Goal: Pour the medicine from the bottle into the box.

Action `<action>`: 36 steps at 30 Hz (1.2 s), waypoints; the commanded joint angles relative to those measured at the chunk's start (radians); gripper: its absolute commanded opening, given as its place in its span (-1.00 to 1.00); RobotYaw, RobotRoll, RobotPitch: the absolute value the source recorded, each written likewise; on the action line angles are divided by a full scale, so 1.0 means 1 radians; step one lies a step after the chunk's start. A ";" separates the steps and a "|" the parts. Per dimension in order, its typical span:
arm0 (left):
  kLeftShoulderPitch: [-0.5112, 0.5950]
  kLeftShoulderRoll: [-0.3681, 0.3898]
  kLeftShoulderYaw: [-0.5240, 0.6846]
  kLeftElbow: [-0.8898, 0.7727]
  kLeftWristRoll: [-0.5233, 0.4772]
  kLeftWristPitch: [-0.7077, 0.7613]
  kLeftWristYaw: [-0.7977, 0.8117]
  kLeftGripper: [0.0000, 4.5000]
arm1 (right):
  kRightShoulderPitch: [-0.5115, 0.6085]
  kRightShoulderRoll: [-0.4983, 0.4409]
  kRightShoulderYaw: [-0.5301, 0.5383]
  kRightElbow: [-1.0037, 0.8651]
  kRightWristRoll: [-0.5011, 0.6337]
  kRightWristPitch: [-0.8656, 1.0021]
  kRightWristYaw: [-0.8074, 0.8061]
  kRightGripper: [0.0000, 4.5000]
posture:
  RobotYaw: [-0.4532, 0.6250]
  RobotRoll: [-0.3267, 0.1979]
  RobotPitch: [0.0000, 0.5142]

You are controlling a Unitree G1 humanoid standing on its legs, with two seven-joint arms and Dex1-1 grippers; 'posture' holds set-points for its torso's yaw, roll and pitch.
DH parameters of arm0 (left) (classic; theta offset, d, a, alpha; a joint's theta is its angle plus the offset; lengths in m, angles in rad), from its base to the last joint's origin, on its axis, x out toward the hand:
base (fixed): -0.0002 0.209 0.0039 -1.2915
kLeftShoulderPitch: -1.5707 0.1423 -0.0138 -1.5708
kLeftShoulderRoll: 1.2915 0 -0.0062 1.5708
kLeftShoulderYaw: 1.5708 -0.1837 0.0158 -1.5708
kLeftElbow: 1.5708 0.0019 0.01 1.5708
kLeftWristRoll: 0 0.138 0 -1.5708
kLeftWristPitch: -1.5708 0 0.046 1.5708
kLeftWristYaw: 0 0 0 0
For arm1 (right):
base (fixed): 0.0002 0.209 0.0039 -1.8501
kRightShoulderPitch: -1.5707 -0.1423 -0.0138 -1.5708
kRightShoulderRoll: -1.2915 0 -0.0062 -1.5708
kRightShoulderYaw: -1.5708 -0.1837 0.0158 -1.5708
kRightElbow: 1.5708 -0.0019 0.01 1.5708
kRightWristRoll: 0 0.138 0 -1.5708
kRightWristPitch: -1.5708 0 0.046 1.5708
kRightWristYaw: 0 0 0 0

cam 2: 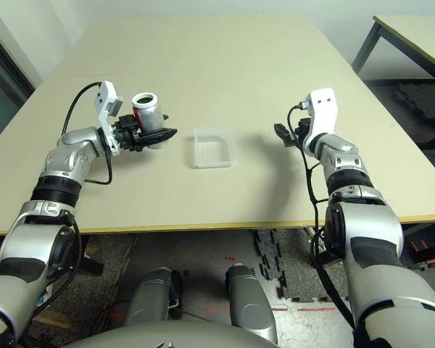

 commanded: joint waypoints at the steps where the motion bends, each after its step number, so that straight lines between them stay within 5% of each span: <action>1: -0.002 0.002 -0.005 0.014 0.014 -0.010 -0.005 0.26 | -0.026 -0.011 0.009 -0.034 0.003 -0.010 0.065 1.00 | -0.40 0.25 -0.83; 21: -0.032 0.011 -0.033 0.086 0.100 -0.066 0.026 0.26 | -0.002 -0.101 0.287 -0.302 -0.120 -0.119 0.622 1.00 | -0.41 0.25 -0.89; 36: -0.092 0.010 -0.094 0.122 0.198 -0.101 0.057 0.26 | -0.011 -0.053 0.313 -0.286 -0.127 -0.137 0.626 1.00 | -0.40 0.25 -0.89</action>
